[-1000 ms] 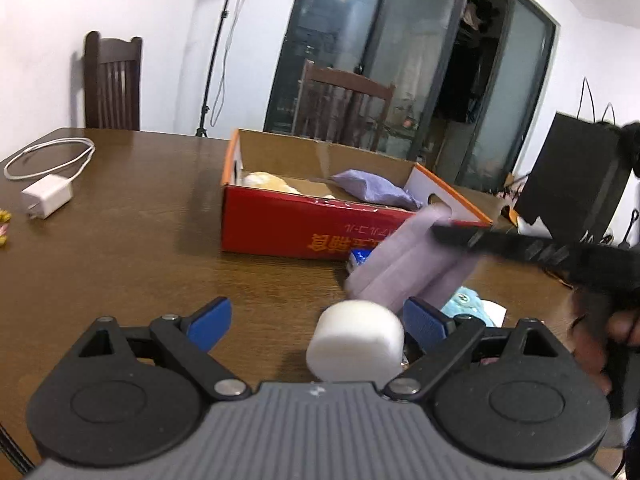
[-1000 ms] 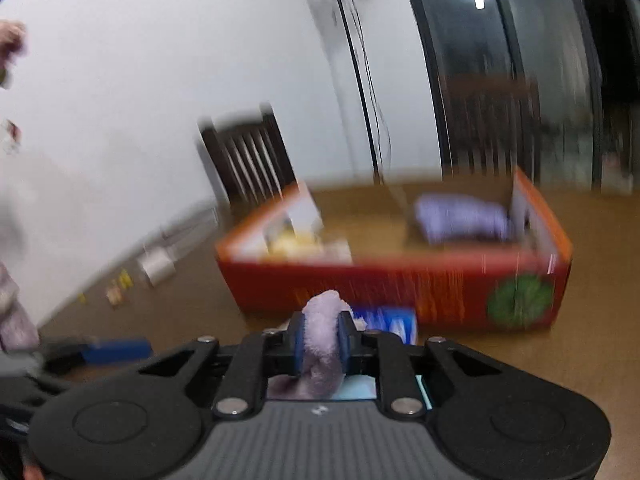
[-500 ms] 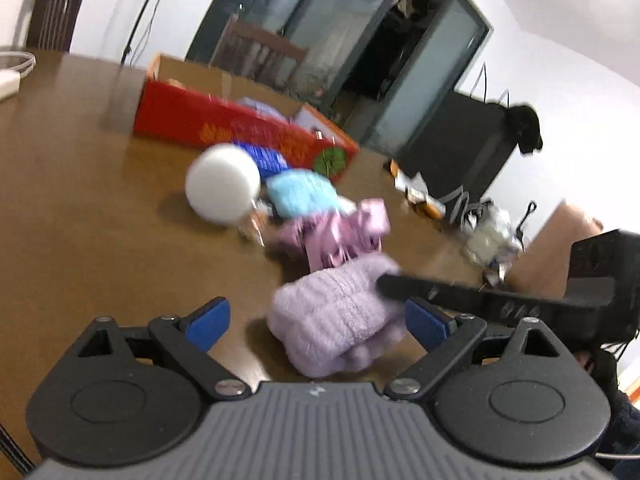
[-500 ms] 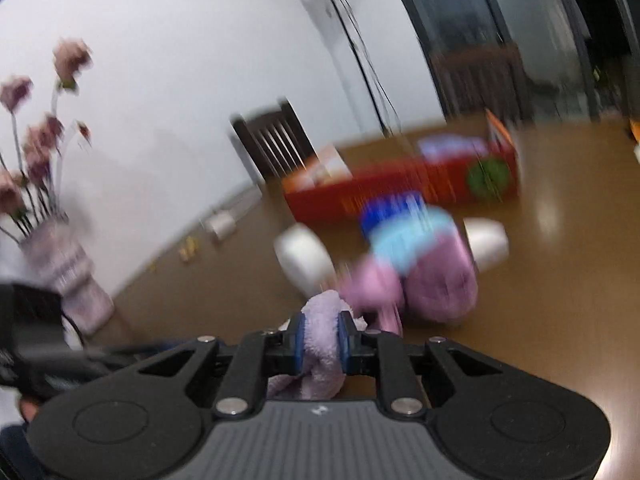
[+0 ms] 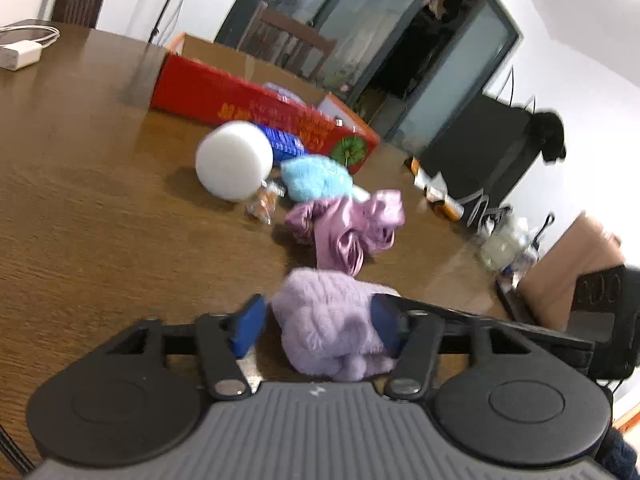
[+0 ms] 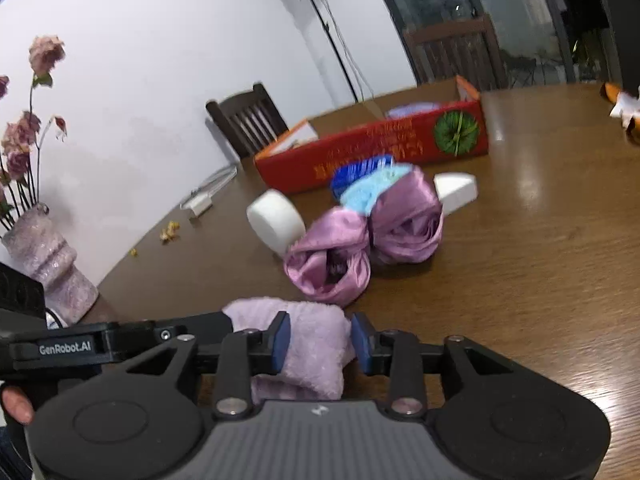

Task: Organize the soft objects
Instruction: 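Carry the lilac towel into the cardboard box and open the right tool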

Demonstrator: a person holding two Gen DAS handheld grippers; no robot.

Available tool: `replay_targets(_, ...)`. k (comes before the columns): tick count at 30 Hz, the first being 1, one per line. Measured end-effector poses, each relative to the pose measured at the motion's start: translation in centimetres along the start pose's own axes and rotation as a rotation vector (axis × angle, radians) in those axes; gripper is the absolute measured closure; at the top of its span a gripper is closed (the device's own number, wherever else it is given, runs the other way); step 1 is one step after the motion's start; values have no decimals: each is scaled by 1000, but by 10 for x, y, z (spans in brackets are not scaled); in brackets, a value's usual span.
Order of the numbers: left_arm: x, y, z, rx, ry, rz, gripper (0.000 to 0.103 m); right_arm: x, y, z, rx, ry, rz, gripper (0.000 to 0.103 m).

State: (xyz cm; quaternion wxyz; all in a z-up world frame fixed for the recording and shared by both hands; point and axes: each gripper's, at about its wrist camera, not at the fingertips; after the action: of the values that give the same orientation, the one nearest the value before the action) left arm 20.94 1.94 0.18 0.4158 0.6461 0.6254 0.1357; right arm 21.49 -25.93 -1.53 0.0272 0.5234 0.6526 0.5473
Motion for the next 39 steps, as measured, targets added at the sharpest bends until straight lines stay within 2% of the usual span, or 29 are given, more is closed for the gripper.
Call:
replay_targets(3,-2,-3,4,-4,-4,20,66,-5,-4,6,8,15,20,74)
replay_targets(4,-2,-2,3,-5,-7,26,69,-5,-3,5,11,26,12,81)
replay_targets(7,-3,8,-4,-20,-49,30,72,-1,3,1,17,37,-3,84)
replay_targets(10,-8,32,-10,-73,-73,50,72,10,22,-5,-15,46,-52,84)
replay_targets(14,-8,94,-6,-158,-102,80,72,10,77,0,-81,92,-100,84)
replay_targets(18,-8,173,24,-271,-42,182,72,3,160,38,-121,108,-217,84)
replay_targets(22,9,255,100,-197,71,137,72,-26,243,116,-93,75,-180,85)
replay_targets(25,21,302,156,-136,178,137,72,-56,297,192,-18,20,-106,85)
replay_targets(27,30,328,191,-84,230,130,73,-71,319,235,35,-21,-85,85)
replay_targets(29,45,348,226,-23,295,101,72,-90,332,275,83,-61,-46,85)
replay_targets(30,51,355,242,10,322,95,71,-103,338,294,104,-73,7,85)
replay_targets(32,62,363,262,38,400,51,62,-127,346,320,125,-54,156,82)
replay_targets(34,67,367,268,35,402,40,60,-144,347,334,131,-52,271,79)
replay_targets(35,68,368,267,35,398,39,58,-147,346,339,135,-64,287,78)
replay_targets(36,68,368,264,22,389,40,56,-146,345,341,134,-78,274,77)
replay_targets(38,67,367,255,-3,374,59,45,-142,342,338,130,-96,250,66)
replay_targets(39,68,367,249,-12,367,64,41,-141,342,334,131,-85,240,65)
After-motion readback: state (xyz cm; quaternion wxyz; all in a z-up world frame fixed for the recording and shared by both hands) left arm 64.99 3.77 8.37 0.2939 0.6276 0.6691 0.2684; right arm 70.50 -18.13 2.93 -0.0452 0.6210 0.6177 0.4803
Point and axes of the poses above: each gripper's, at about its wrist camera, not at the fingertips, and z roughly the way its jaws point, x to its left, y to its top, and after that the axes turned 14 degrees about y, right-handed
